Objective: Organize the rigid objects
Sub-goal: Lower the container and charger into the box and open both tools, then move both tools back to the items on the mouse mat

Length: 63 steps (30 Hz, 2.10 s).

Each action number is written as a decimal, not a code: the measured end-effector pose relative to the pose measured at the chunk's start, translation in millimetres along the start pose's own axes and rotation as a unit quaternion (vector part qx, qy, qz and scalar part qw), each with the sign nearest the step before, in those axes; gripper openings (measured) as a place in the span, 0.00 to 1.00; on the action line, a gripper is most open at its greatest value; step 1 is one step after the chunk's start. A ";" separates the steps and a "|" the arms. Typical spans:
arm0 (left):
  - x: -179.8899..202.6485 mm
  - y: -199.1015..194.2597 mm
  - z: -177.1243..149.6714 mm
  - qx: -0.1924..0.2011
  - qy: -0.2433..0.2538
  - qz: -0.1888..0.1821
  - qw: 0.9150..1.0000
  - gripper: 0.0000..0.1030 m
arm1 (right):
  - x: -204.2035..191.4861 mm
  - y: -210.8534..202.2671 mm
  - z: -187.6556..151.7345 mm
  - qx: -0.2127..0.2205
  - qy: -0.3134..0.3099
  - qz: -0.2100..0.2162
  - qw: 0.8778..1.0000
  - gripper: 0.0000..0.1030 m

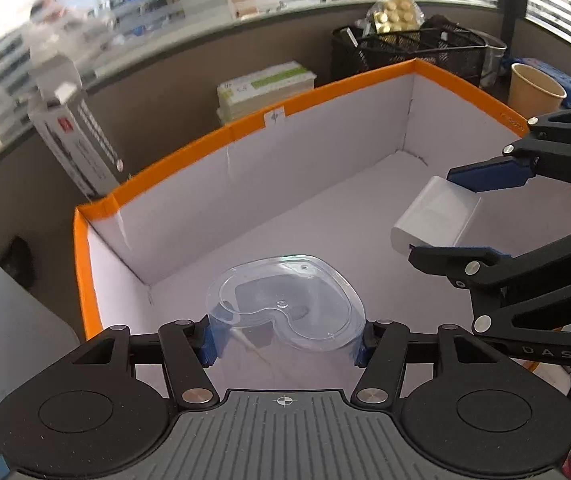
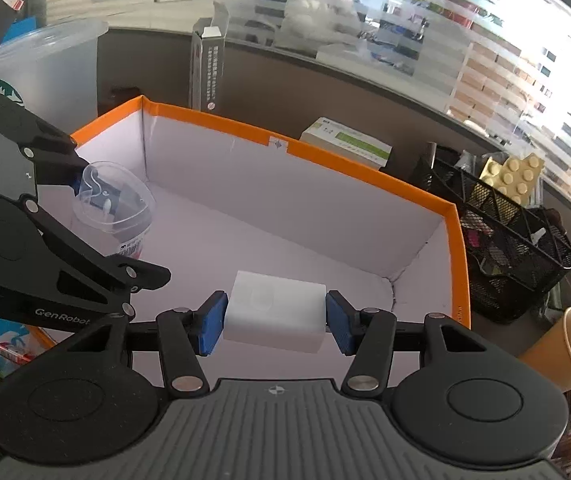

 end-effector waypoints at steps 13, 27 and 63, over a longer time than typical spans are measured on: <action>-7.8 21.3 3.5 -0.046 -0.054 -0.006 0.997 0.56 | 3.1 19.5 2.1 -0.037 0.015 0.010 0.999 0.50; -6.1 20.4 1.2 -0.042 -0.054 0.004 0.998 0.57 | 4.0 19.2 -1.5 -0.044 0.025 0.005 0.999 0.51; 11.0 -142.3 -137.0 0.200 -0.059 0.007 0.978 1.00 | -27.7 -134.2 -82.3 0.117 0.056 0.036 0.991 0.59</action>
Point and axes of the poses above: each gripper's, at about its wrist camera, not at the fingertips, and y roughly the way its jaws point, x to its right, z to its top, the point moved 4 cm from there along y, roughly the way its jaws point, and after that the axes turned 4 degrees about -x, right-handed, at the moved point
